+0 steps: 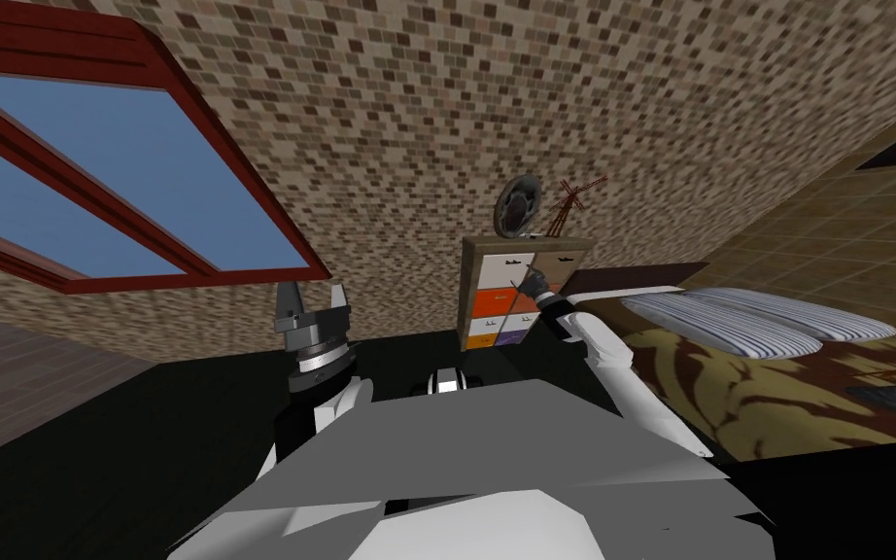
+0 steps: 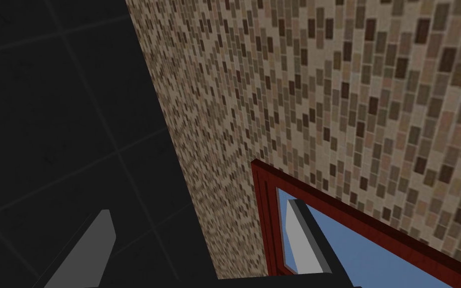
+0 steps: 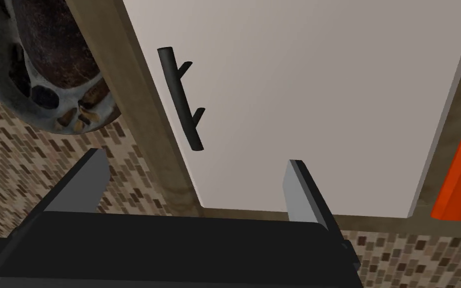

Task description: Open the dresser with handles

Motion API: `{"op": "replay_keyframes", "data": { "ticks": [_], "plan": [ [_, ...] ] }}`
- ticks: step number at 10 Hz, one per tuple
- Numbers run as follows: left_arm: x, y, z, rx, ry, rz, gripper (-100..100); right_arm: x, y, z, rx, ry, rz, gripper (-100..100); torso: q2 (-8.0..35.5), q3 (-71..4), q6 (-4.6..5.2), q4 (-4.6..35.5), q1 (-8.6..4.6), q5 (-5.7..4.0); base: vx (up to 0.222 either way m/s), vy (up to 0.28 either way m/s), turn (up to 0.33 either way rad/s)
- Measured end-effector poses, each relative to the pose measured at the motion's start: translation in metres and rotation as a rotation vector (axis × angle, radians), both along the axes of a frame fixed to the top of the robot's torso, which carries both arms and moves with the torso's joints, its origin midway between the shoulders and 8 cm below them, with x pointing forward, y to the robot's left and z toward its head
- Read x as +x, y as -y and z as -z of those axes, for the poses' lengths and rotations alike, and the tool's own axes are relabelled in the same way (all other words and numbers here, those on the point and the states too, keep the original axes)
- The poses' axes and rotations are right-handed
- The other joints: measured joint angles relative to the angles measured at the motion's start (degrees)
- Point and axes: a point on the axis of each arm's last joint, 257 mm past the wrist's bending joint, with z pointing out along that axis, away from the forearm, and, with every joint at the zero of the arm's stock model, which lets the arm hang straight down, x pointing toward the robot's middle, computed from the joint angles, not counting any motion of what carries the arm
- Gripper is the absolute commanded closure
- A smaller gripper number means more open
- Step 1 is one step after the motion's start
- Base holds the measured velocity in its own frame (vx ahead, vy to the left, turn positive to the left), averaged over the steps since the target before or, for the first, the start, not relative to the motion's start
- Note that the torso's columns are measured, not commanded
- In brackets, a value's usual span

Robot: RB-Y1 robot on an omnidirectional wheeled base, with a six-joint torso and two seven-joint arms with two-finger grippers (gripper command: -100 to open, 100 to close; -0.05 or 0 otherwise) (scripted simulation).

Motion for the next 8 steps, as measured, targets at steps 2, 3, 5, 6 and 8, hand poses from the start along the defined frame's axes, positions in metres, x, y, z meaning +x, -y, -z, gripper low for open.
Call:
{"op": "replay_keyframes", "data": {
  "ticks": [2,3,5,6,8],
  "plan": [
    [0.0,0.0,0.0,0.0,0.0,0.0,0,0.005,0.012,-0.003,-0.107,0.003,0.045,-100,0.02,0.0,0.01,0.0,-0.01,0.0,0.062,0.042,0.016],
    [0.0,0.0,0.0,0.0,0.0,0.0,0,0.005,0.019,-0.006,-0.149,0.005,0.066,-100,0.06,0.03,0.01,0.01,0.02,0.01,0.054,0.038,0.014],
    [0.0,0.0,0.0,0.0,0.0,0.0,0,0.007,0.027,-0.01,-0.227,0.008,0.098,-100,0.05,0.02,0.01,0.01,-0.02,0.0,0.037,0.022,0.012],
    [0.0,0.0,0.0,0.0,0.0,0.0,0,0.007,0.028,-0.011,-0.232,0.008,0.101,-100,0.11,0.06,0.02,0.02,-0.06,-0.02,0.062,0.04,-0.014],
    [0.0,0.0,0.0,0.0,0.0,0.0,0,0.008,0.036,-0.018,-0.234,0.009,0.099,-100,-0.11,-0.08,0.0,-0.04,0.07,0.03,0.062,0.035,-0.012]
  ]
}}
